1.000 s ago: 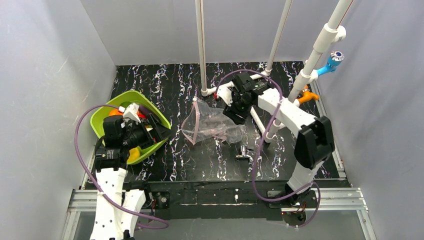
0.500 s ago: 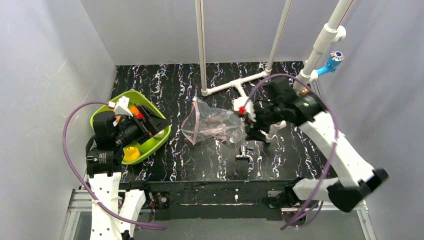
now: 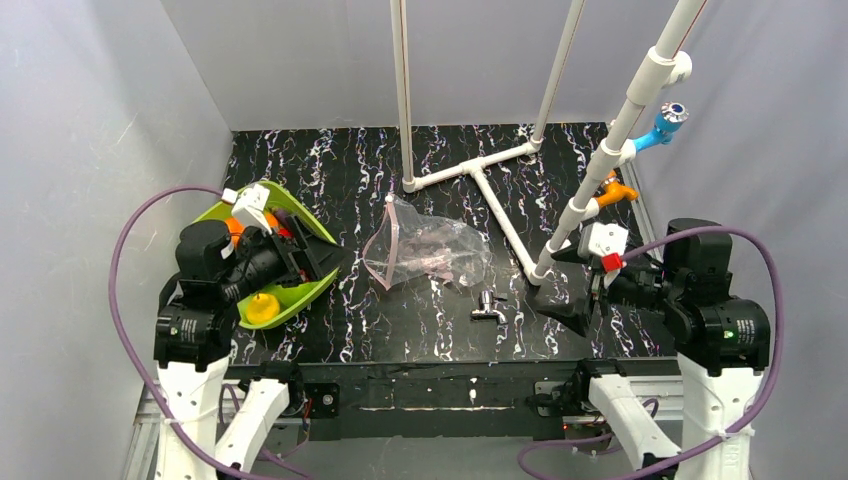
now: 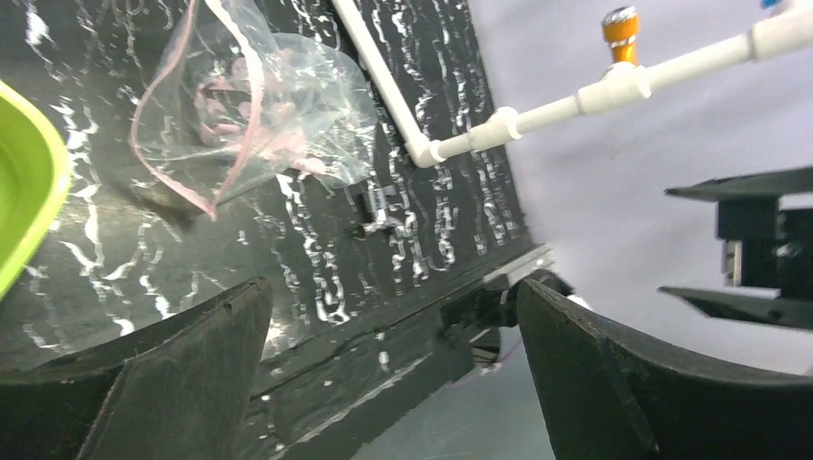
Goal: Open the zip-top bag and remove the fake food
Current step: Reset both arms
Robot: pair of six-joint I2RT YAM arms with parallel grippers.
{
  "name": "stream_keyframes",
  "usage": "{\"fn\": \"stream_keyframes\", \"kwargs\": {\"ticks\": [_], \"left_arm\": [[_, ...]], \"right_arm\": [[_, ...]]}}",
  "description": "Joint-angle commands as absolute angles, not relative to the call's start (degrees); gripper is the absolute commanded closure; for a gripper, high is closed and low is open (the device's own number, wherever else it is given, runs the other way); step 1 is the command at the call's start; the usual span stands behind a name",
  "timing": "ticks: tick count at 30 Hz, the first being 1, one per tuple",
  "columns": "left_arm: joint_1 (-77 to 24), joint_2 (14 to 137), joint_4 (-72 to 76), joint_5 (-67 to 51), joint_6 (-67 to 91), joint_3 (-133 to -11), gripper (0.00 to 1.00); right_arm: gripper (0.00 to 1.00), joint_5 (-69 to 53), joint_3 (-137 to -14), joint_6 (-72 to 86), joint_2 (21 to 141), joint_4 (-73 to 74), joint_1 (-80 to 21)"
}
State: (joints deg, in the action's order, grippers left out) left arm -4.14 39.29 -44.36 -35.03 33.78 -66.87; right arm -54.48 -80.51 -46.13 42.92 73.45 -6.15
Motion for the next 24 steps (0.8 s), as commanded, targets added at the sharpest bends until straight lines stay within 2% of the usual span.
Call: {"fn": "stream_keyframes", "kwargs": {"ticks": [1,6,10,13,17,24], "left_arm": [[-6.90,37.61,-50.18,-27.35,24.02,-70.42,0.02],[-7.32,35.08,-49.99,-19.04,22.24,-70.13,0.02],[-7.29,31.64,-48.17,-13.11,22.57,-68.48,0.02],[-7.57,29.57,-49.30,-8.99,21.86,-67.03,0.02],[-8.83,28.92,-48.72,-10.78,21.27,-65.31,0.02],[-9.25,28.81,-47.61,-15.86,21.64,-65.34,0.02]], "right_arm": [[0.02,-59.64,-78.52,-33.01,41.29,68.12,-0.65],[0.02,-56.20,-77.58,-22.53,38.80,61.91,5.29],[0.02,-61.68,-76.86,-24.43,37.78,62.66,9.82],[0.02,-64.87,-76.01,-19.38,36.94,59.69,12.02],[0.02,-62.38,-76.09,-11.74,35.93,55.68,13.18],[0.02,-61.75,-76.54,-9.53,35.58,54.73,14.19]]}}
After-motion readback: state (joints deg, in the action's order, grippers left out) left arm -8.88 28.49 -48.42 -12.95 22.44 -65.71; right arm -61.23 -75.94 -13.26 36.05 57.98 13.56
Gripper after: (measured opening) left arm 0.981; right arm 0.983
